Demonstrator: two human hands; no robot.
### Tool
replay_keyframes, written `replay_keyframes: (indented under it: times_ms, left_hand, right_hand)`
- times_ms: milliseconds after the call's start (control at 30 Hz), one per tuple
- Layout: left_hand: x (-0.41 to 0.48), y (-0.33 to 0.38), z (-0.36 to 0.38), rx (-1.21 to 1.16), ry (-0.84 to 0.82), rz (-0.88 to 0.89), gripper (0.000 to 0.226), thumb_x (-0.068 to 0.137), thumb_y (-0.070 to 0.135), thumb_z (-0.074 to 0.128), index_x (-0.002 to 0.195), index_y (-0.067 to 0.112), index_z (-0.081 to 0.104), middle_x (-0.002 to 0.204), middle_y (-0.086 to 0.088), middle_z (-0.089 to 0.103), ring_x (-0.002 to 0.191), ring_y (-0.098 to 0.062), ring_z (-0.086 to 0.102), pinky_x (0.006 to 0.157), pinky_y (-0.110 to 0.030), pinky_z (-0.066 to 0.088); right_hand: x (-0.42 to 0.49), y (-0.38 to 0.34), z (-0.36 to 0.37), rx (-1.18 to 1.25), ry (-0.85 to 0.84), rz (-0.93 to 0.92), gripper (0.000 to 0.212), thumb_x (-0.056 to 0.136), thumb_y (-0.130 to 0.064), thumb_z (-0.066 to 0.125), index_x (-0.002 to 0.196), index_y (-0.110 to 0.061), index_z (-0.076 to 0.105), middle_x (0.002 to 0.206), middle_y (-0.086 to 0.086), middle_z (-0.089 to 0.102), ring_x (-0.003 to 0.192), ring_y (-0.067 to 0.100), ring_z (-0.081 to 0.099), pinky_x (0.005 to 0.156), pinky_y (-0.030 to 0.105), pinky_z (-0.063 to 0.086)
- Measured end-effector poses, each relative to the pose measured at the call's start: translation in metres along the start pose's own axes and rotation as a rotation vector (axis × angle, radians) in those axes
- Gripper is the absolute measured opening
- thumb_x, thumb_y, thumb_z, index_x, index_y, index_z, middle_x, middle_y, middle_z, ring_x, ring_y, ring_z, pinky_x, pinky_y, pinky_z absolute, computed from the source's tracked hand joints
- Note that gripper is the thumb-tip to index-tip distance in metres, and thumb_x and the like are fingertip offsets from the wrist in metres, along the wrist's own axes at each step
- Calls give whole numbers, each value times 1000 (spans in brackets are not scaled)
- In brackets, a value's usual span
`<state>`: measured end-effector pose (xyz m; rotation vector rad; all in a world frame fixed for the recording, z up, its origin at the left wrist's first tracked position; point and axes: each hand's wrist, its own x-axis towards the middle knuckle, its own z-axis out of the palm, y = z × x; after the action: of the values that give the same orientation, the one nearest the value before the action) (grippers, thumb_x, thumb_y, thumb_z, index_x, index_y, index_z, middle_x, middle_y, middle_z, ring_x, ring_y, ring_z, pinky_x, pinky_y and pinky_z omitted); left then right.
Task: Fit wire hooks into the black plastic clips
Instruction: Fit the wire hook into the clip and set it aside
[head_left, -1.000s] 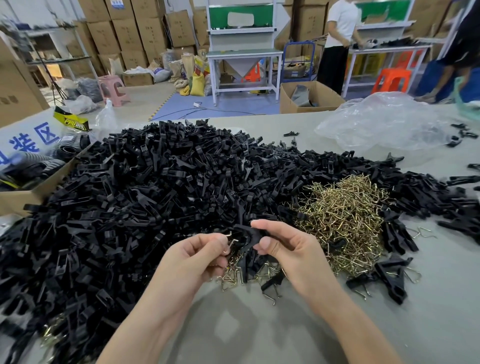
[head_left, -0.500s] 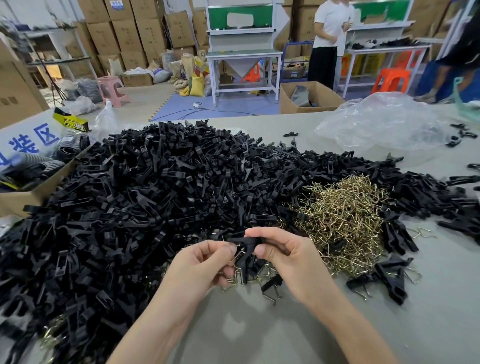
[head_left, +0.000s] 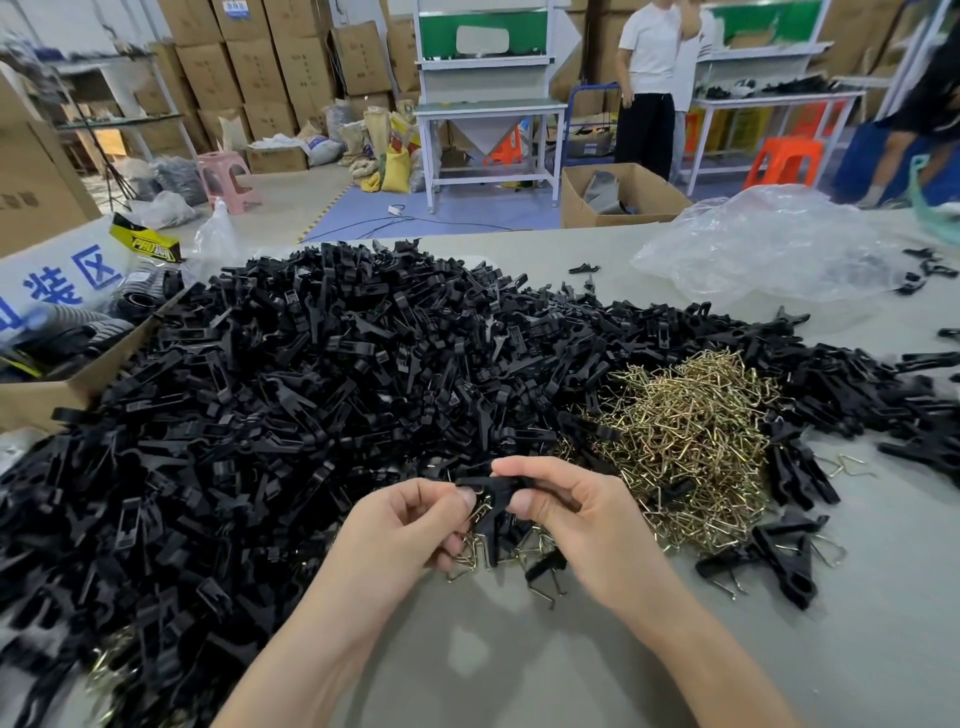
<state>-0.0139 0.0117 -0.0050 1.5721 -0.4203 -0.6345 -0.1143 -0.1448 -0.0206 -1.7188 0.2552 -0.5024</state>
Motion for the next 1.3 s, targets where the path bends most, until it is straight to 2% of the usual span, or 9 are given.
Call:
replay_keyframes:
  times_ms: [167,367,533,700,833,967,1100,1233,1300]
  left_hand:
    - [1,-4,0,52,40,23,10,86,27,74,77,22,77,68,-1,68,62,-11,60,63,-26,51]
    - [3,-7,-3,83,30,33,13,83,36,77,78,24,76,67,-1,68,62,-12,60,64,-28,51]
    - [2,-8,-3,122,39,40,35,66,60,72,79,27,75,62,-1,66,57,-11,58,70,-32,50]
    - [1,-7,-1,142,26,22,28,69,56,75,70,28,72,59,-4,66,57,-13,58,74,-36,50]
    - [-1,-2,5,-106,-66,-62,27,67,45,84,65,20,73,64,-7,63,56,-14,57,59,-25,51]
    - [-4,0,16,-377,-172,-127,34,66,38,78,84,9,75,76,-7,66,60,-13,62,53,-26,54]
    - [-7,-1,18,-452,-267,-121,52,82,42,79,112,4,62,90,-17,68,66,-22,65,56,-31,55]
    - [-8,-1,20,-495,-294,-108,43,75,40,79,107,14,66,90,-19,68,62,-23,64,54,-30,55]
    - [-9,-1,22,-534,-292,-115,39,79,35,78,107,15,60,86,-17,68,56,-22,62,50,-29,54]
  right_hand:
    - [0,2,0,-28,1,0,42,95,-6,67,108,-45,73,99,-16,77,98,2,70,87,12,49]
    - [0,2,0,-5,-10,9,41,95,-5,66,106,-43,75,99,-14,77,97,3,71,87,12,49]
    - [0,0,0,36,-16,29,39,94,-3,66,104,-39,75,96,-12,78,92,2,71,84,12,49]
    - [-1,2,1,43,-25,41,38,95,-8,68,99,-45,76,92,-3,78,91,14,72,84,16,52]
    - [0,1,1,78,-19,23,45,94,-7,67,96,-51,77,92,-8,78,86,8,71,81,16,51]
    - [-1,-3,-2,91,-37,-10,40,94,-7,65,100,-44,78,95,-9,78,84,3,70,81,15,52]
    - [-1,-4,-3,93,-41,-52,36,96,1,62,105,-31,75,101,-12,78,96,3,71,85,12,49]
    - [-1,-3,-4,132,-61,-55,34,95,4,60,107,-25,74,107,-8,77,103,8,72,89,16,51]
    - [-1,-2,-6,134,-71,-43,31,94,2,62,107,-24,74,105,-7,78,100,7,72,87,15,51]
